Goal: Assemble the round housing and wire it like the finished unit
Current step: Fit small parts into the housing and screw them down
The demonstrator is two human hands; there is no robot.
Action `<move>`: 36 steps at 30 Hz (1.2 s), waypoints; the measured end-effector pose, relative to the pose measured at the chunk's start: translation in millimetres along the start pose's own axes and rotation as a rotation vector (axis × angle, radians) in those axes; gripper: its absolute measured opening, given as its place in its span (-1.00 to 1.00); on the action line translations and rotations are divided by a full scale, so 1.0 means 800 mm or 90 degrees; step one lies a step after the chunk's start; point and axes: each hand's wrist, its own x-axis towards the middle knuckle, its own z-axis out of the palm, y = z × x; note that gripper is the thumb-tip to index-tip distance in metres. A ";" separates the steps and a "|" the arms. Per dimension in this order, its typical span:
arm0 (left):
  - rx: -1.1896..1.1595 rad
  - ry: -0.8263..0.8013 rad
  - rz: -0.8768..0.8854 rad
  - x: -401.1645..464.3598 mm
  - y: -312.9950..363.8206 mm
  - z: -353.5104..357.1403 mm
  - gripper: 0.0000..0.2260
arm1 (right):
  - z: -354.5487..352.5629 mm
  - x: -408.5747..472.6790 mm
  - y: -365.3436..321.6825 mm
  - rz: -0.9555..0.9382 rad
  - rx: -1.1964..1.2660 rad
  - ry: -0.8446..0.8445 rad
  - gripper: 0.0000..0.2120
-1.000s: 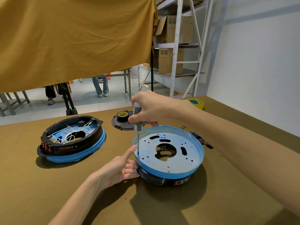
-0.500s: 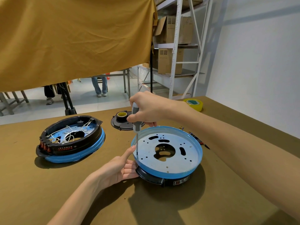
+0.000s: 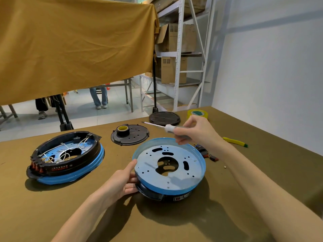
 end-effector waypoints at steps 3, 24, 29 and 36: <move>0.149 0.066 0.076 0.005 -0.004 0.009 -0.46 | -0.022 -0.019 0.065 0.109 0.036 0.140 -0.73; 0.678 0.054 0.829 -0.014 -0.042 0.039 -0.61 | -0.041 -0.065 0.188 0.140 -0.536 0.294 -0.88; 0.661 0.047 0.842 -0.014 -0.041 0.037 -0.55 | -0.085 -0.058 0.187 0.237 -0.517 0.270 -0.62; 0.679 0.072 0.881 -0.014 -0.044 0.040 -0.58 | -0.116 -0.048 0.188 0.285 -0.502 0.206 -0.76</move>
